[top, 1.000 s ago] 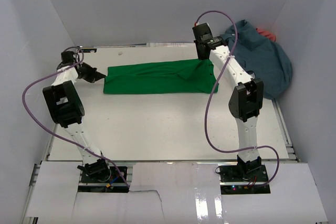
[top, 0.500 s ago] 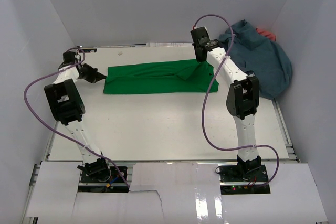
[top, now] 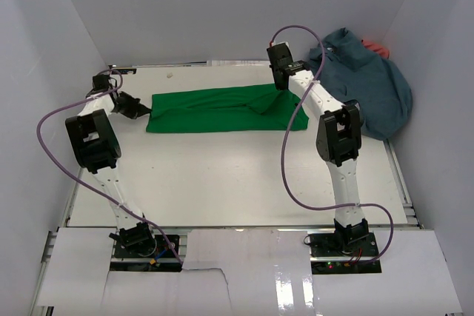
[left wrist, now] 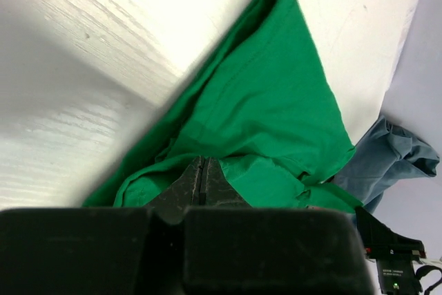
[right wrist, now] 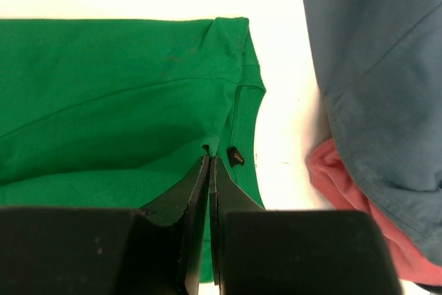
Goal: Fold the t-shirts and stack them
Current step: Fold the other side of the tshirt into a rectangle
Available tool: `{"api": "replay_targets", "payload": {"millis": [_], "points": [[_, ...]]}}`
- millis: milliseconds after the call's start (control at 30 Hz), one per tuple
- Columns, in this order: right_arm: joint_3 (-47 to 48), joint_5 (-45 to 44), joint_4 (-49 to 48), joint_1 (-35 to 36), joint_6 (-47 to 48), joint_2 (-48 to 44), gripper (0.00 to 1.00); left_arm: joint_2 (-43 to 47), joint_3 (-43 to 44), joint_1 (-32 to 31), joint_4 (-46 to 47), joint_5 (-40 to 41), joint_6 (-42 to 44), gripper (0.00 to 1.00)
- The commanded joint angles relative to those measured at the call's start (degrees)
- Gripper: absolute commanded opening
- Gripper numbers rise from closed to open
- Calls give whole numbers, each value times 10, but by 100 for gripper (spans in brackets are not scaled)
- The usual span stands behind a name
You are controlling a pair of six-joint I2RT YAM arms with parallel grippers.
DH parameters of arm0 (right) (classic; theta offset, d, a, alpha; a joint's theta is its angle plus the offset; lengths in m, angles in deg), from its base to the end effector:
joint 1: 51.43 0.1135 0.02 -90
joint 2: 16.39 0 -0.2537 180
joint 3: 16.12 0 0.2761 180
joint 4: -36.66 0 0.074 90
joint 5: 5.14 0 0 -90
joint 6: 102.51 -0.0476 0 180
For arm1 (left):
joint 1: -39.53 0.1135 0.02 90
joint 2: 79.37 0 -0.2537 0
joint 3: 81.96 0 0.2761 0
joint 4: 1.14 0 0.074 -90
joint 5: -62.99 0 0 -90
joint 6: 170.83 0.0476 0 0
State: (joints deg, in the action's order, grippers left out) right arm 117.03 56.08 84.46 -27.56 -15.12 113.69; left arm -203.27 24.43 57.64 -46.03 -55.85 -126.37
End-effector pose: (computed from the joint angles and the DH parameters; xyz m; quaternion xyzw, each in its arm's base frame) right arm 0.5042 0.1981 0.2410 -0.0709 0.8963 -0.1379 0.4154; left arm 0.4618 0.1269 0.1385 -0.4455 0.8305 -0.2897 0.1671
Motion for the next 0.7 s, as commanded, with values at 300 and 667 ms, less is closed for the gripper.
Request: {"api": "replay_targets", "payload": {"millis": [300, 667], "points": [[21, -21, -46, -9, 13, 27, 8, -15, 28, -4, 6, 6, -6, 0], [18, -31, -69, -14, 17, 27, 10, -22, 50, -4, 8, -2, -14, 1]]}}
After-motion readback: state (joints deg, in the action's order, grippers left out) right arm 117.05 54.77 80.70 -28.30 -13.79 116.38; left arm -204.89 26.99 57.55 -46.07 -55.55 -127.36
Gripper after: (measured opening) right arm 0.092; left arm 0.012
